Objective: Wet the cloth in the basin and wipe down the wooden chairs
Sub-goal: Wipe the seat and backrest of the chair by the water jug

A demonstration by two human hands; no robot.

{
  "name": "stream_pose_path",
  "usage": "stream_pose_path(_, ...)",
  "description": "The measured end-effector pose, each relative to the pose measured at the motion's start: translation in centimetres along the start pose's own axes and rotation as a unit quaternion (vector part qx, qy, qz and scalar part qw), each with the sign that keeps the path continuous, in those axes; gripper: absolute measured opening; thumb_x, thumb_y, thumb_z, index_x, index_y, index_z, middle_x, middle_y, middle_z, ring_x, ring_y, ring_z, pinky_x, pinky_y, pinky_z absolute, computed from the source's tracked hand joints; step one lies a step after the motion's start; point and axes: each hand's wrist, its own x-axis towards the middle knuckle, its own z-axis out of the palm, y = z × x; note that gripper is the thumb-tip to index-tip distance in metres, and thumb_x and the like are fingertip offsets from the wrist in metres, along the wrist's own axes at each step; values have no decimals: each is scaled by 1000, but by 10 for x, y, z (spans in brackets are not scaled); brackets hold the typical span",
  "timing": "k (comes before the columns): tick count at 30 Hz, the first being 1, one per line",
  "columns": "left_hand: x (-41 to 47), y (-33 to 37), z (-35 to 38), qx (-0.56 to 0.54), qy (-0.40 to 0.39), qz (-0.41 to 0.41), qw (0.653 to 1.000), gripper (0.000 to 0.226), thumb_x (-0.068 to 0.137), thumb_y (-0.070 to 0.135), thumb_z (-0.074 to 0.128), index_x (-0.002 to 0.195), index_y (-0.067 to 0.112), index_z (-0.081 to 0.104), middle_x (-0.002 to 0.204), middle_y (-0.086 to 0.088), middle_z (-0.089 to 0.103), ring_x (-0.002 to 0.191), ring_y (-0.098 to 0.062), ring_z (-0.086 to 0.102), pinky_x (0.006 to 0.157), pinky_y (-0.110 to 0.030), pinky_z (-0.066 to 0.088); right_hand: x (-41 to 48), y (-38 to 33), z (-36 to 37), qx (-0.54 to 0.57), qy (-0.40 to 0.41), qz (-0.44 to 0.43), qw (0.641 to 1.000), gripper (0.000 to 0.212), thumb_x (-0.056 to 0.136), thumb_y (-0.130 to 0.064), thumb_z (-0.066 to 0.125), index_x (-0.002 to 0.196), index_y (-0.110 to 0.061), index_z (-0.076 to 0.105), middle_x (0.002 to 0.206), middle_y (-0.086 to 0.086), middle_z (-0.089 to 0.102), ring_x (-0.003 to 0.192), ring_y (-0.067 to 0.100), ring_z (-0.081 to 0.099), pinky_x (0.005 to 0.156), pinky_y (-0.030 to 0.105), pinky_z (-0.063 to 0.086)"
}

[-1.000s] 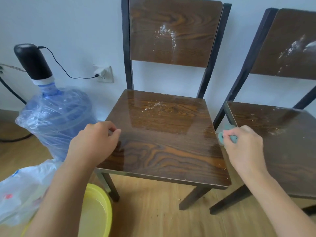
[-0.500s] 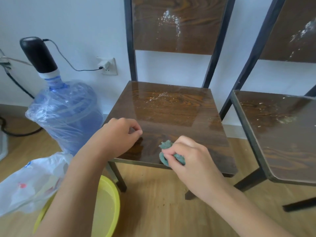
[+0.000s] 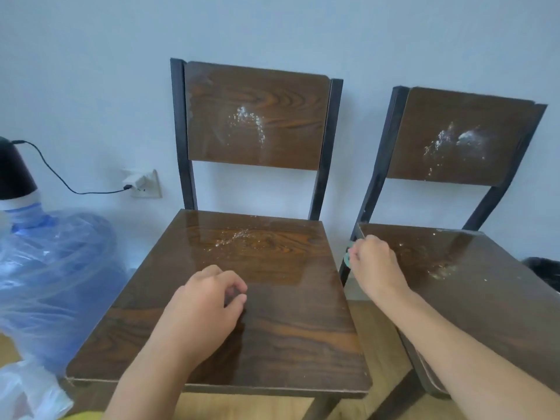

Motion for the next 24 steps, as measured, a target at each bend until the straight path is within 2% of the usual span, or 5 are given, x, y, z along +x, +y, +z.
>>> stream_pose_path(3, 4, -11, -9, 57, 43, -52, 996, 25, 93, 49, 55, 116, 43, 64, 117, 17, 56, 117, -12, 52, 99, -37, 44, 12, -15, -6, 27, 60, 15, 998, 11, 94, -18, 69, 90, -15, 78, 96, -2, 62, 81, 9, 60, 81, 22, 54)
stream_pose_path(7, -4, -35, -27, 147, 37, -180, 972, 49, 88, 61, 52, 134, 44, 53, 137, 9, 44, 130, -18, 40, 103, -42, 36, 28, -59, 22, 20, -10, 36, 999, 6, 92, -17, 70, 95, -15, 76, 98, 6, 71, 84, 17, 69, 77, 25, 58)
stream_pose_path(11, -7, -54, -37, 130, 55, -237, 961, 56, 86, 64, 52, 136, 40, 52, 137, 5, 47, 131, -21, 40, 103, -45, 36, 41, -121, 54, 60, 17, 33, 998, 28, 87, -19, 76, 114, -10, 75, 108, 7, 70, 97, 19, 68, 84, 29, 60)
stream_pose_path(19, 8, -90, -31, 28, 105, -278, 954, 55, 88, 50, 56, 139, 29, 51, 132, -1, 53, 123, -26, 52, 97, -44, 45, 12, -268, 95, 146, -23, -108, 983, 22, 93, -10, 68, 114, -7, 73, 110, 7, 66, 103, 22, 60, 86, 30, 55)
stream_pose_path(24, 22, -93, -26, -23, 120, -283, 951, 32, 89, 30, 51, 118, 20, 57, 111, -4, 58, 104, -29, 60, 80, -38, 48, 10, -277, 69, 277, -200, -241, 909, 12, 90, -19, 71, 96, -17, 81, 94, -4, 71, 91, 12, 63, 82, 20, 49)
